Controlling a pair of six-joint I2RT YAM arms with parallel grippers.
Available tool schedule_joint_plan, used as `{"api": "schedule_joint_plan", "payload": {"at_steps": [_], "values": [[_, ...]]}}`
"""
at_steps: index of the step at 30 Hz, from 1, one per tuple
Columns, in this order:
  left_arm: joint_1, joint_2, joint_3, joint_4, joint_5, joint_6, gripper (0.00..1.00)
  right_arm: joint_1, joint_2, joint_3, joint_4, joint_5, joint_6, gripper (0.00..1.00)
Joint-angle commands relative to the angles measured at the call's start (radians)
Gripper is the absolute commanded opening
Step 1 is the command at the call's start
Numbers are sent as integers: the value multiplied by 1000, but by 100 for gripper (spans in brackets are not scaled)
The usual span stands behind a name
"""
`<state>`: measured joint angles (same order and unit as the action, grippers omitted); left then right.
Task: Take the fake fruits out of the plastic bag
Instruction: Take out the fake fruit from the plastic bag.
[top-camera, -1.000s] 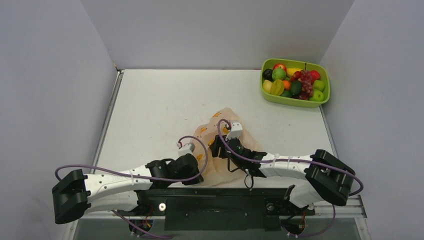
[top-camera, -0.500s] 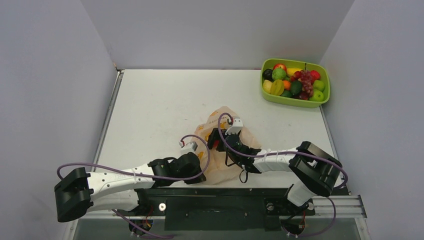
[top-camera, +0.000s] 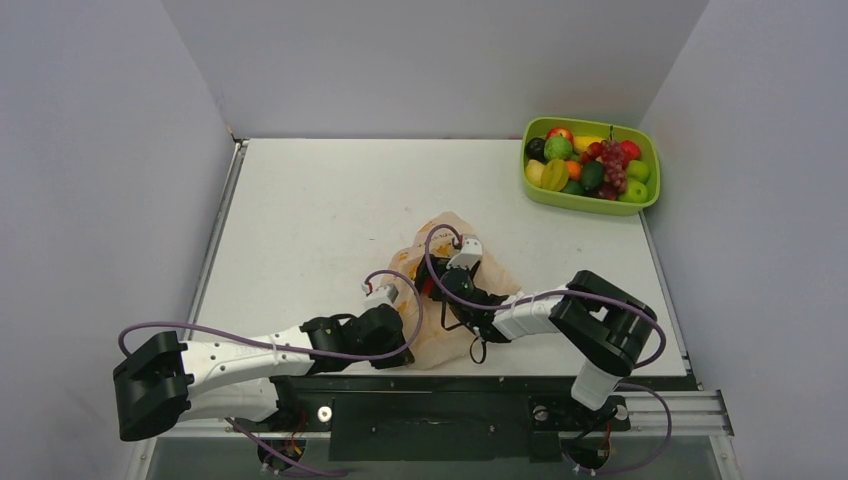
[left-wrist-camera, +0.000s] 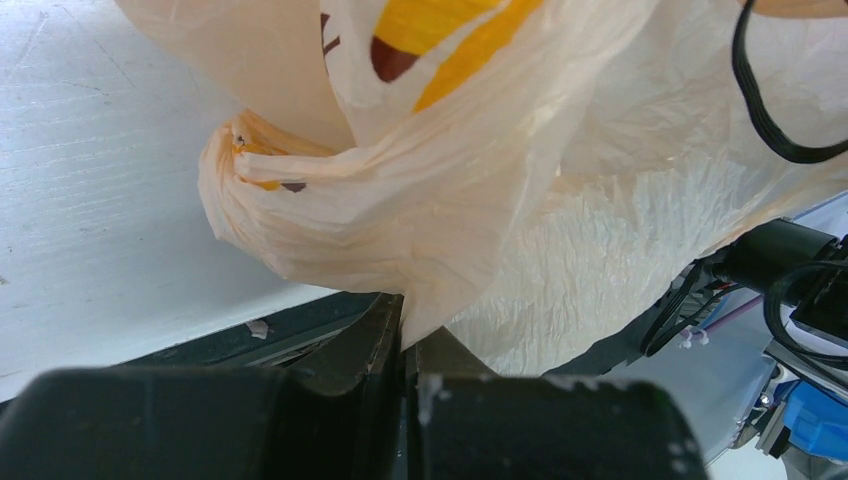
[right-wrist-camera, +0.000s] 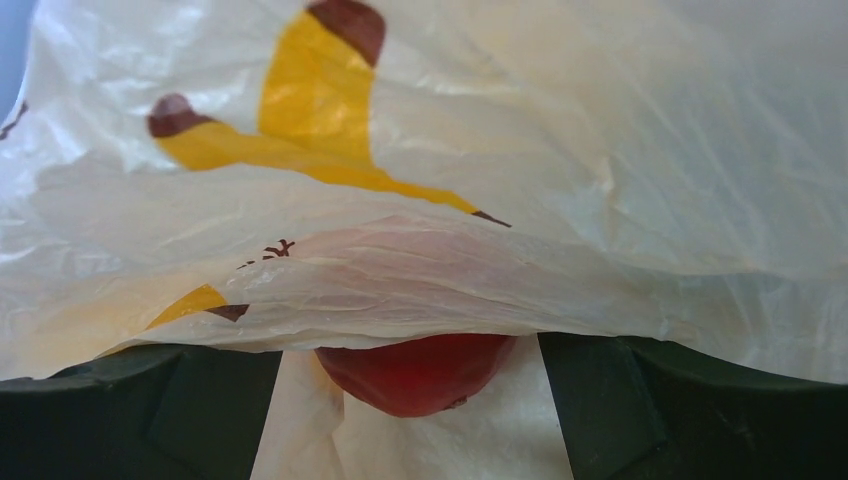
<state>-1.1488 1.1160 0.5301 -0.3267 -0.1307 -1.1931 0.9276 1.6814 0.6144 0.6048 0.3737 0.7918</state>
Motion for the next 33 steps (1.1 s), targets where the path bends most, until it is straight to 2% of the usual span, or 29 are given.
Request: {"api": "schedule_joint_plan", "payload": {"at_steps": [1, 6, 8, 10, 12, 14, 18, 24, 28, 33], "values": [[4, -4, 32, 39, 5, 10, 0, -15, 37, 49, 99, 11, 6, 87], [4, -8, 29, 45, 6, 4, 0, -23, 68, 73, 86, 0, 16, 81], [4, -9, 31, 41, 4, 5, 0, -23, 68, 74, 84, -4, 14, 75], [4, -12, 28, 36, 2, 7, 0, -25, 61, 75, 71, -13, 12, 64], [4, -15, 22, 33, 2, 4, 0, -21, 43, 72, 54, -25, 10, 43], [4, -17, 17, 32, -1, -3, 0, -13, 17, 67, 27, -35, 3, 30], [7, -29, 20, 14, -34, 2, 0, 17, -42, 39, -30, -34, -6, 15], [13, -67, 32, -36, -103, 19, 0, 36, -150, -38, -72, -78, 20, 6], [17, -84, 16, -42, -107, 8, 0, 43, -249, -51, -199, -133, 13, 0], [18, -101, -8, -29, -115, 5, 0, 70, -356, -47, -379, -236, -27, 0]]}}
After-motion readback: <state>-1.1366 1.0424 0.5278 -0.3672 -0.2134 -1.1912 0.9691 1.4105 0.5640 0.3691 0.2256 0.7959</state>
